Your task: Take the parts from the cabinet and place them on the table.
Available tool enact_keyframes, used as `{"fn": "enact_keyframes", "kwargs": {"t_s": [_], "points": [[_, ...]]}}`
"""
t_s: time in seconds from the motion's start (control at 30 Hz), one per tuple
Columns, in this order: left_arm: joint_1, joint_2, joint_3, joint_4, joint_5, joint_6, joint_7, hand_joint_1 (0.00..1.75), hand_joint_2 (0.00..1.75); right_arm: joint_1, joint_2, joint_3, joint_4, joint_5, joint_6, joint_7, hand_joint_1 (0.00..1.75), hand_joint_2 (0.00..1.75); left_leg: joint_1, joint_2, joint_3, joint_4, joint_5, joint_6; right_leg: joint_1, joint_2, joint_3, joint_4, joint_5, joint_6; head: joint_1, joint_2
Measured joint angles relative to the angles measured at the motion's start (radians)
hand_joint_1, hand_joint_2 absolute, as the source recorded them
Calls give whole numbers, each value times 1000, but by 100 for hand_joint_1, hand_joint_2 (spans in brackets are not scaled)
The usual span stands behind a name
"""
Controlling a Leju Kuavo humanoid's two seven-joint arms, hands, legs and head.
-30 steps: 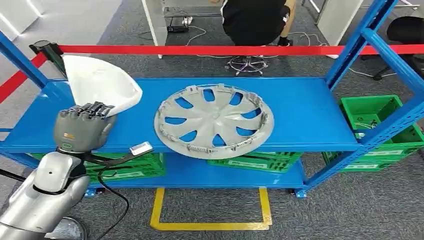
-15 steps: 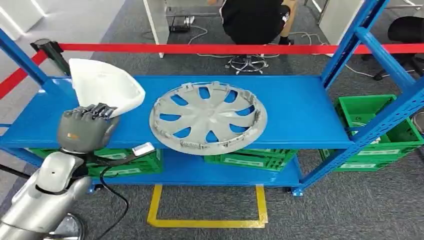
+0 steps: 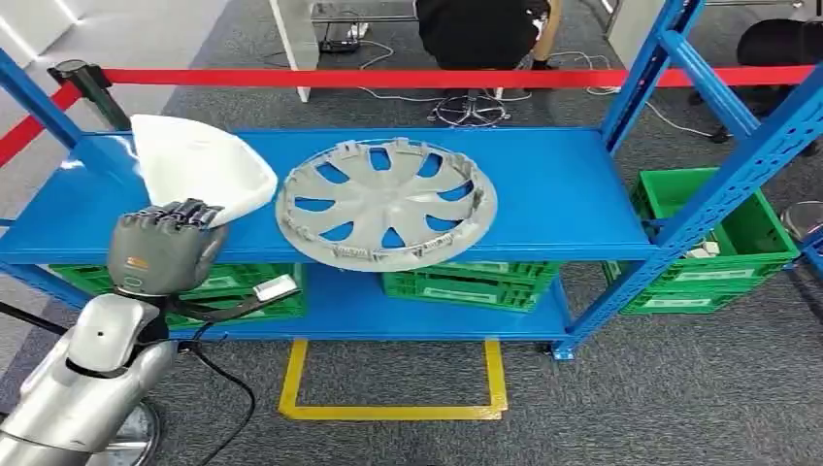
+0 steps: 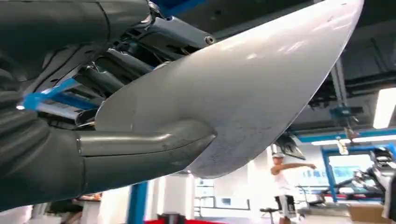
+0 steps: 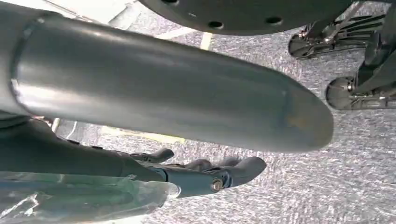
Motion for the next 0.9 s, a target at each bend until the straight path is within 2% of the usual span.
{"fn": "enact_keyframes", "kwargs": {"t_s": [0.03, 0.07, 0.1, 0.13, 0.17, 0.2, 0.23, 0.27, 0.3, 0.33, 0.37, 0.4, 0.43, 0.47, 0.5, 0.53, 0.6, 0.63, 0.67, 0.7, 0.73, 0.77, 0.8, 0.83, 0.87, 0.9], "points": [[-1, 2, 3, 0, 6, -4, 2, 175, 175, 0, 0, 0, 0, 3, -1, 0, 0, 0, -3, -1, -5, -9, 3, 1, -4, 0, 0, -5, 11, 7, -10, 0], [2, 5, 5, 0, 13, -8, 3, 175, 175, 0, 0, 0, 0, 5, -1, 0, 0, 0, -7, -1, -11, -9, 13, 6, -7, -1, 1, -16, 25, 14, -9, 0], [7, 8, 8, 0, 25, -11, 4, 175, 175, 2, 0, 0, 0, 8, -2, 0, 0, 0, -2, 0, -17, -19, 31, 13, -4, -1, -4, -22, 35, 21, -11, 0], [9, 11, 13, 0, 36, -10, 4, 175, 175, 2, 0, 0, -1, 11, -3, 0, 0, 0, 2, 3, -25, -20, 43, 17, -7, -2, -11, -12, 7, 25, -8, 0], [13, 14, 17, 0, 45, -9, 3, 175, 175, 3, 0, 0, -2, 13, -6, 0, 0, 0, 4, 4, -37, -20, 52, 25, -6, -3, -30, 22, -50, 30, -5, 0], [19, 18, 26, 0, 54, -7, 3, 175, 175, 3, 2, 1, -4, 14, -6, 0, 0, 0, 4, 4, -50, -20, 64, 26, -9, -4, -46, 93, -116, 35, -4, 0], [25, 23, 32, 0, 64, -6, 2, 175, 175, 1, 2, 1, -6, 14, -7, 0, 0, 0, 4, 4, -65, -19, 76, 27, -10, -4, -67, 180, -169, 39, -5, 0], [32, 33, 41, 0, 75, -5, 0, 175, 175, 0, 2, 1, -6, 14, -9, 0, 0, 0, 3, 4, -83, -18, 89, 26, -9, -4, -80, 259, -202, 41, -4, 0], [42, 38, 52, 0, 86, -5, -3, 175, 175, -1, 2, 1, -7, 14, -14, 0, 0, 0, 3, 4, -97, -18, 100, 24, -9, -4, -77, 295, -200, 42, -5, 0], [53, 47, 64, 0, 95, -5, -5, 175, 175, -1, 4, 2, -8, 14, -21, 2, 0, 0, 4, 4, -112, -17, 111, 22, -9, -4, -54, 293, -174, 43, -5, 0], [65, 57, 77, 0, 104, -4, -7, 175, 175, -1, 5, 2, -9, 14, -23, 5, 0, 0, 4, 4, -125, -16, 121, 19, -10, -4, -15, 259, -138, 42, -4, 0], [80, 65, 92, 0, 114, -1, -10, 175, 175, -2, 6, 2, -9, 15, -29, 11, 0, 0, 5, 3, -138, -16, 132, 14, -9, -4, 51, 183, -107, 40, -5, 0], [93, 78, 108, 0, 124, 4, -15, 175, 175, -5, 10, 3, -10, 16, -35, 15, 0, 0, 6, 3, -146, -15, 141, 8, -9, -4, 126, 87, -113, 38, -4, 0], [106, 90, 124, -2, 131, 7, -21, 175, 175, -11, 15, 3, -10, 17, -39, 19, 0, 0, 2, 4, -153, -13, 149, 0, -7, -3, 183, 3, -162, 37, -4, 0], [114, 104, 142, -4, 137, 11, -27, 175, 175, -14, 18, 3, -11, 17, -40, 19, 0, 0, 3, 4, -154, -10, 156, -6, -4, 2, 196, -24, -169, 26, -8, 0], [119, 110, 156, -4, 140, 17, -32, 175, 175, -13, 22, 3, -12, 17, -41, 21, 0, 0, 4, 5, -152, -12, 164, -10, -2, 0, 177, -25, -167, 21, -8, 0], [127, 118, 177, -4, 144, 22, -37, 175, 175, -12, 24, 3, -14, 17, -42, 22, 0, 0, 8, 4, -152, -16, 179, -23, 3, -3, 172, -16, -160, 3, -6, 0], [135, 123, 183, -4, 144, 22, -40, 175, 175, -12, 27, 3, -16, 17, -42, 24, 0, 0, 10, 3, -155, -17, 185, -29, -1, -6, 166, -21, -147, -12, -7, 0], [140, 128, 187, -4, 144, 22, -40, 175, 175, -15, 28, 3, -16, 17, -42, 24, 0, 0, 11, 2, -165, 3, 142, -34, -2, -11, 157, -21, -137, -18, -9, 0], [143, 133, 193, -4, 143, 22, -42, 175, 175, -18, 28, 3, -16, 17, -43, 24, 0, 0, 11, 2, -182, 53, 76, -38, -2, -12, 149, -21, -126, -25, -10, 0], [148, 140, 203, -6, 142, 23, -45, 175, 175, -20, 29, 3, -17, 17, -44, 24, 0, 0, 12, 2, -202, 132, 4, -42, -2, -11, 135, -21, -112, -30, -12, 0], [157, 145, 217, -8, 142, 24, -45, 175, 175, -22, 30, 4, -19, 17, -49, 24, 0, 0, 12, 2, -218, 208, -45, -44, -1, -10, 117, -19, -97, -31, -11, 0], [166, 150, 227, -8, 141, 25, -45, 175, 175, -21, 31, 5, -20, 17, -51, 24, 0, 0, 12, 2, -223, 264, -59, -46, -1, -8, 100, -19, -85, -30, -12, 0], [172, 157, 241, -8, 141, 25, -47, 175, 175, -20, 31, 6, -22, 17, -54, 24, 0, 0, 12, 2, -215, 285, -44, -45, -1, -8, 83, -18, -73, -29, -13, 0], [177, 162, 250, -8, 141, 26, -50, 175, 175, -19, 32, 7, -23, 19, -54, 24, 0, 0, 12, 2, -192, 274, -11, -44, -1, -8, 66, -18, -60, -27, -12, 0], [179, 167, 257, -8, 141, 26, -53, 175, 175, -19, 32, 9, -25, 20, -54, 24, 0, 0, 12, 2, -153, 228, 24, -42, -1, -8, 49, -18, -48, -25, -13, 0]]}}
